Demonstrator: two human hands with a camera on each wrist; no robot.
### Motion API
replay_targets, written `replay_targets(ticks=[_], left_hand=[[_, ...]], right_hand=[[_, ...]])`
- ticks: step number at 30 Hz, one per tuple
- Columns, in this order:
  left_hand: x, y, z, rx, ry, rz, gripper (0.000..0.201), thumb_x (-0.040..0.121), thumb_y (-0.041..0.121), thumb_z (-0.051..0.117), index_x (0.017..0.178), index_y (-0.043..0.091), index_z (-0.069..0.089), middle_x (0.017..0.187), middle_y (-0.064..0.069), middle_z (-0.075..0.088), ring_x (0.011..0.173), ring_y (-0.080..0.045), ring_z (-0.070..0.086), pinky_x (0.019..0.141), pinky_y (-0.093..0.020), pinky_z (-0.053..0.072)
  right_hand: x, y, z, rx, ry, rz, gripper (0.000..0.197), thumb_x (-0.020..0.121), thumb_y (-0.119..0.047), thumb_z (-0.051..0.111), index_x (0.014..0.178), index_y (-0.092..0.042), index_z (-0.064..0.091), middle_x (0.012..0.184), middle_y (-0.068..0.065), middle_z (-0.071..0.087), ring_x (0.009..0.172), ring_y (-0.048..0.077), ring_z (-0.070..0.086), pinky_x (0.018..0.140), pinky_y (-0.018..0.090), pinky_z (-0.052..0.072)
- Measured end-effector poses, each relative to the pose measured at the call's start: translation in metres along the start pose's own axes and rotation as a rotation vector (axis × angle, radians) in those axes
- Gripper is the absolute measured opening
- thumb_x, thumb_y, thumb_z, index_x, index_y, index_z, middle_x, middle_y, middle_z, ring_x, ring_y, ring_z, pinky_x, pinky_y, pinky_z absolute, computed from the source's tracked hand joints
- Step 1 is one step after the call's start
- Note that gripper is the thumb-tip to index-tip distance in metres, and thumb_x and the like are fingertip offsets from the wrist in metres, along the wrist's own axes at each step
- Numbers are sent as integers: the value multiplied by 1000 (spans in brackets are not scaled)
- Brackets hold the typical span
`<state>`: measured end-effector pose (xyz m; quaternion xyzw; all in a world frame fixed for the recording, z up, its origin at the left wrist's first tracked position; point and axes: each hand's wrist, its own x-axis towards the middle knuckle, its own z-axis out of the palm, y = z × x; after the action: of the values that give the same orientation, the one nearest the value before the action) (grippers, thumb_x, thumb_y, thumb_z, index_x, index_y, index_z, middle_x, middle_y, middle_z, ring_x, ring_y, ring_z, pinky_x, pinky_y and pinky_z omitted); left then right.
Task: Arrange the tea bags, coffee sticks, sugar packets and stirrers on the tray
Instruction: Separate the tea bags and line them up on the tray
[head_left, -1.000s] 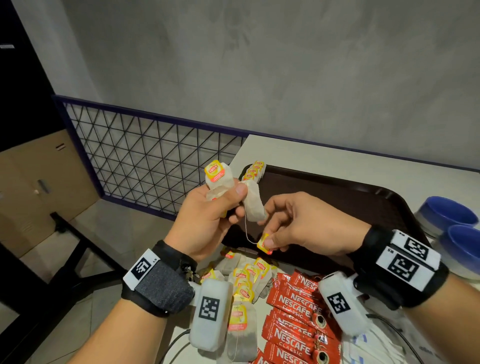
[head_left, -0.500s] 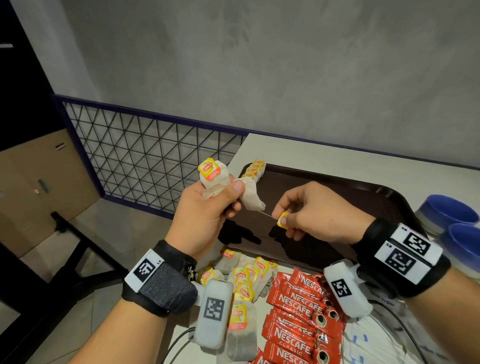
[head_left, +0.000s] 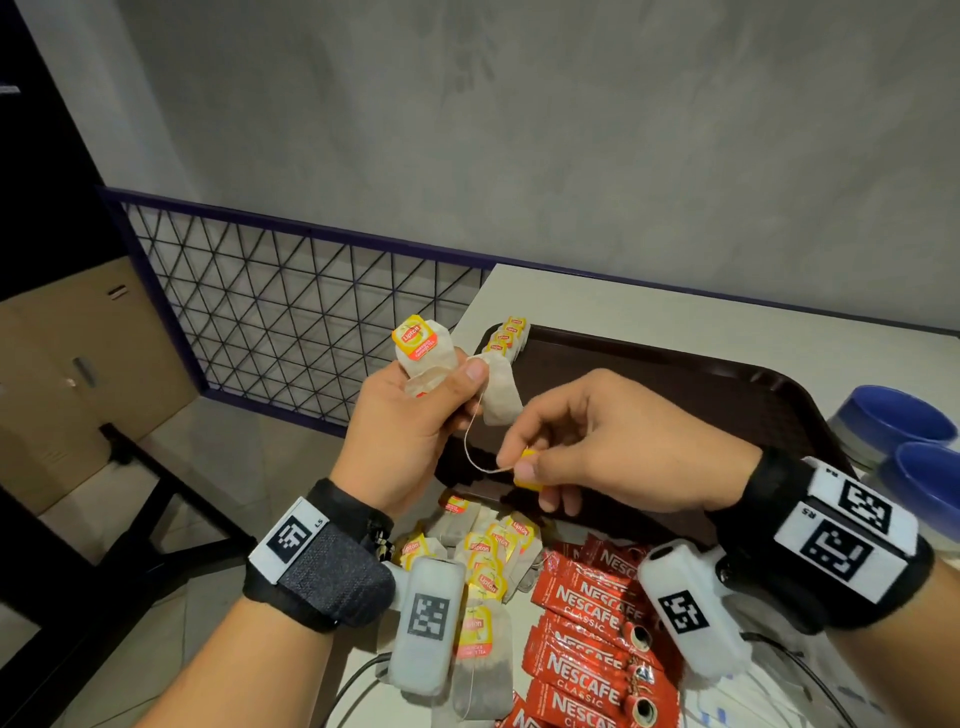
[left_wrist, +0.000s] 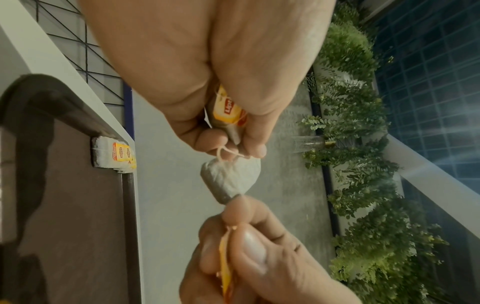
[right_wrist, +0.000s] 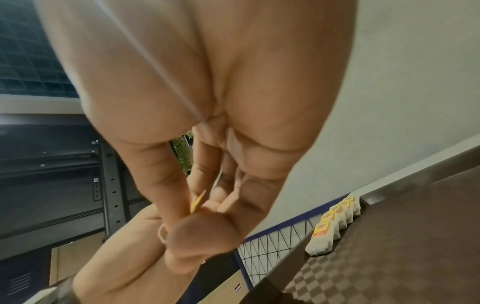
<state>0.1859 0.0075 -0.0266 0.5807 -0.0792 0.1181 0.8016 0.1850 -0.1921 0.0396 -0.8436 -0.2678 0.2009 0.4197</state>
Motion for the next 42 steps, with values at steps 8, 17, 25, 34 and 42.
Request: replay_targets(ticks=[8, 17, 25, 34, 42], left_hand=[[3, -2, -2, -35, 53, -40, 15, 94, 15, 68, 96, 0, 69, 72, -7, 62, 64, -13, 56, 66, -28, 45], [4, -3, -3, -75, 50, -44, 21, 93, 15, 67, 103, -3, 69, 78, -8, 66, 68, -14, 58, 63, -22, 48], [1, 0, -3, -106, -33, -59, 16, 92, 18, 73, 96, 3, 69, 76, -8, 62, 65, -14, 55, 57, -21, 45], [-2, -7, -5, 75, -157, -113, 14, 81, 28, 80, 85, 16, 73, 73, -7, 63, 62, -16, 56, 59, -26, 44], [-4, -10, 1, 180, -172, -121, 4, 82, 24, 76, 78, 23, 75, 74, -10, 65, 65, -18, 57, 58, -25, 45]], right_hand=[[-2, 4, 2, -45, -104, 16, 8, 94, -10, 73, 98, -16, 79, 84, 14, 74, 70, 25, 73, 70, 40, 62], [8, 22, 1, -222, -84, 158, 12, 93, -13, 71, 91, -22, 80, 76, 2, 76, 69, 18, 74, 68, 35, 62], [15, 23, -5, -146, -54, 142, 10, 94, -10, 71, 96, -17, 78, 74, 2, 72, 68, 14, 71, 63, 26, 56], [22, 14, -32, -94, 143, 129, 11, 93, -3, 70, 96, -12, 77, 74, 5, 71, 64, 14, 69, 56, 26, 54], [24, 5, -41, -3, 284, 60, 12, 91, -2, 75, 99, -10, 74, 79, 19, 68, 59, 20, 68, 62, 39, 55]])
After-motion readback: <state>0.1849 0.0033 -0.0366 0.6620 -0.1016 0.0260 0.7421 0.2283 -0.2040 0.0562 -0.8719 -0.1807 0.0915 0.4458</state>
